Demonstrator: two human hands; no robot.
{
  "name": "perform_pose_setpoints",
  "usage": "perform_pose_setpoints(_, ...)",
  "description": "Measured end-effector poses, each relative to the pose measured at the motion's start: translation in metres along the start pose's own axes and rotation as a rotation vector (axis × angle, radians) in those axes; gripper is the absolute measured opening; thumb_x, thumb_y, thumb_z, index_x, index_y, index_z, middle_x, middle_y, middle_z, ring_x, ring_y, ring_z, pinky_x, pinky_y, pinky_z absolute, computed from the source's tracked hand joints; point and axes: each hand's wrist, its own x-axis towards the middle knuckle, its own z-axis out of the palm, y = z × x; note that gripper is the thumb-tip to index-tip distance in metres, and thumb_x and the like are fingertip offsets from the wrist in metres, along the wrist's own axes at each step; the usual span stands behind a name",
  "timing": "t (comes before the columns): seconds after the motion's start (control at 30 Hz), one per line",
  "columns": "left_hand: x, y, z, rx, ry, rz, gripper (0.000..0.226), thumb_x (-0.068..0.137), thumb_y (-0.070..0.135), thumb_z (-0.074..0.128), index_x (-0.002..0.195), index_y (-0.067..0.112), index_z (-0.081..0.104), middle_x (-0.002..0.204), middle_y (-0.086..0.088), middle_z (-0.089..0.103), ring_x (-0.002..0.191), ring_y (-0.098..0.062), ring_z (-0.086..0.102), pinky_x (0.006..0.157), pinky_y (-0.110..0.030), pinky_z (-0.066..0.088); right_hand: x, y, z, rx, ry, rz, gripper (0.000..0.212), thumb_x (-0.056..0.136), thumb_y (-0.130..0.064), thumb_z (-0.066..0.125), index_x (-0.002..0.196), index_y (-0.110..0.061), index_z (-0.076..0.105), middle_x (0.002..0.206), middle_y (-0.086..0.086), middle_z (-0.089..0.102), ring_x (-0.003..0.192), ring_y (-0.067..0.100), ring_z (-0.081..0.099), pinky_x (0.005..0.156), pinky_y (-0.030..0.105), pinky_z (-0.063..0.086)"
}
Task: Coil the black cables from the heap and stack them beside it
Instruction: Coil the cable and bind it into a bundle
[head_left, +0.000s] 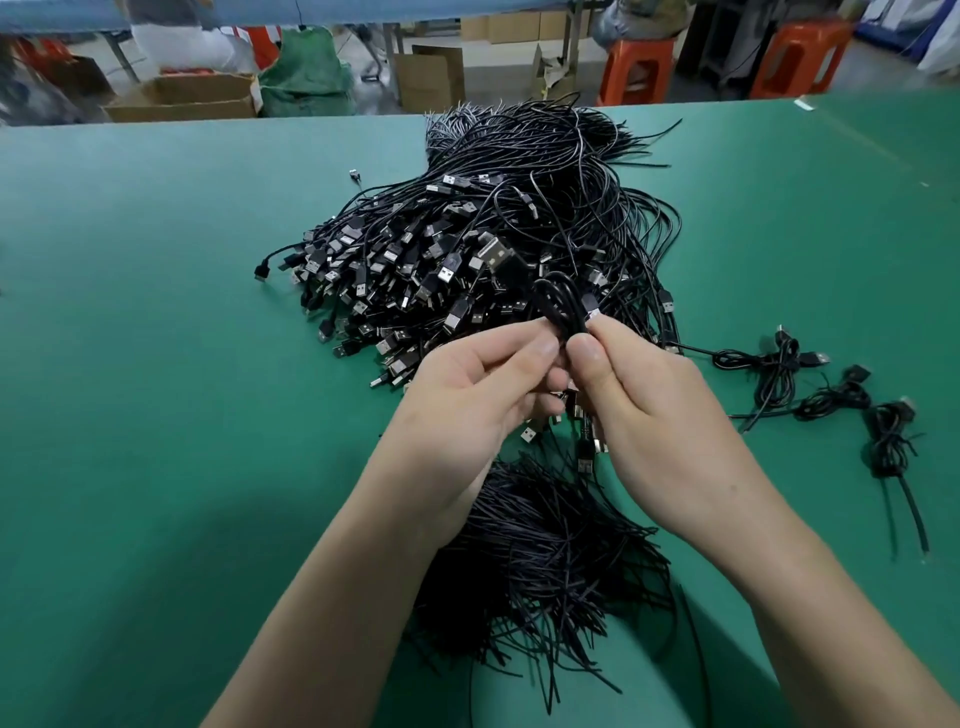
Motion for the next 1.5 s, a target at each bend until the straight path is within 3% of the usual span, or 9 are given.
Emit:
perform_pose_setpoints(0.13,-0.001,0.004,-0.001,-0.034,0.001,-0.051,0.028,0.082,0.018,0.072,0.109,0.017,0.079,0.097,0.0,0.079,0.086,-0.003,0.071,0.075,-0.015,0.054,0.001,0.002,-0.001,-0.017,0.026,0.024,0.035,0.105,-0.046,0.032,0.078,-0.024,0.04,0.061,-0.003,0.051,0.057,0.015,0.048,0.055,0.039,0.039)
perform_pose_setpoints(0.3,0.0,0.005,-0.005,-0.073,0.069,-0.114,0.022,0.074,0.024,0.078,0.095,0.02,0.083,0.086,0.0,0.076,0.078,-0.004,0.07,0.067,-0.018,0.055,-0.002,-0.003,-0.004,-0.038,-0.018,-0.021,0.038,0.104,-0.049,0.03,0.075,-0.027,0.039,0.063,-0.003,0.053,0.059,0.015,0.05,0.056,0.033,0.041)
perform_pose_setpoints(0.43,0.002,0.003,-0.008,-0.038,0.072,-0.145,0.025,0.074,0.029,0.078,0.097,0.022,0.084,0.091,0.004,0.076,0.075,-0.002,0.066,0.062,-0.019,0.053,-0.002,-0.005,-0.005,0.001,-0.063,-0.013,0.039,0.103,-0.049,0.032,0.073,-0.024,0.039,0.065,0.001,0.051,0.055,0.013,0.043,0.056,0.032,0.037)
perform_pose_setpoints(0.63,0.004,0.005,-0.008,-0.19,-0.052,-0.154,0.022,0.085,0.018,0.067,0.1,0.014,0.083,0.087,0.0,0.073,0.078,-0.004,0.068,0.072,-0.018,0.056,-0.001,-0.003,-0.008,0.107,-0.089,0.015,0.038,0.105,-0.043,0.035,0.074,-0.024,0.043,0.061,-0.009,0.046,0.054,0.007,0.038,0.05,0.025,0.033)
perform_pose_setpoints(0.83,0.003,0.003,-0.01,-0.273,-0.145,-0.182,0.029,0.093,0.01,0.064,0.119,0.009,0.077,0.1,0.0,0.073,0.085,-0.005,0.064,0.08,-0.02,0.056,0.0,-0.004,-0.009,0.219,-0.081,0.06,0.04,0.105,-0.047,0.035,0.072,-0.025,0.042,0.06,-0.015,0.044,0.057,0.006,0.035,0.059,0.034,0.033)
perform_pose_setpoints(0.93,0.004,-0.002,-0.005,-0.25,-0.167,-0.149,0.028,0.093,0.018,0.063,0.115,0.019,0.079,0.104,0.006,0.075,0.093,-0.004,0.067,0.087,-0.023,0.05,0.002,-0.006,-0.01,0.332,-0.108,0.08,0.037,0.1,-0.048,0.036,0.07,-0.027,0.042,0.059,-0.016,0.04,0.055,0.007,0.034,0.056,0.031,0.032)
perform_pose_setpoints(1.07,0.004,-0.004,-0.001,-0.234,-0.175,-0.112,0.039,0.09,0.028,0.066,0.126,0.016,0.071,0.11,0.001,0.072,0.105,-0.014,0.063,0.1,-0.037,0.042,0.002,-0.009,-0.014,0.472,-0.169,0.089,0.039,0.101,-0.045,0.038,0.074,-0.016,0.043,0.059,-0.013,0.035,0.053,0.009,0.031,0.048,0.019,0.03)
perform_pose_setpoints(1.37,0.0,-0.001,0.006,-0.092,-0.103,-0.025,0.014,0.082,0.042,0.078,0.081,0.028,0.077,0.075,0.006,0.066,0.078,-0.011,0.057,0.087,-0.039,0.037,-0.002,-0.012,-0.017,0.727,-0.337,0.113,0.037,0.103,-0.037,0.039,0.075,-0.014,0.045,0.06,-0.012,0.038,0.05,0.006,0.035,0.047,0.011,0.032)
perform_pose_setpoints(1.5,-0.002,0.003,0.004,-0.045,-0.148,-0.004,0.018,0.082,0.042,0.073,0.079,0.026,0.077,0.07,0.006,0.068,0.073,-0.007,0.063,0.084,-0.027,0.05,-0.002,-0.009,-0.024,0.738,-0.44,0.133,0.035,0.102,-0.037,0.039,0.075,-0.017,0.046,0.06,-0.01,0.036,0.049,0.007,0.035,0.047,0.012,0.03)
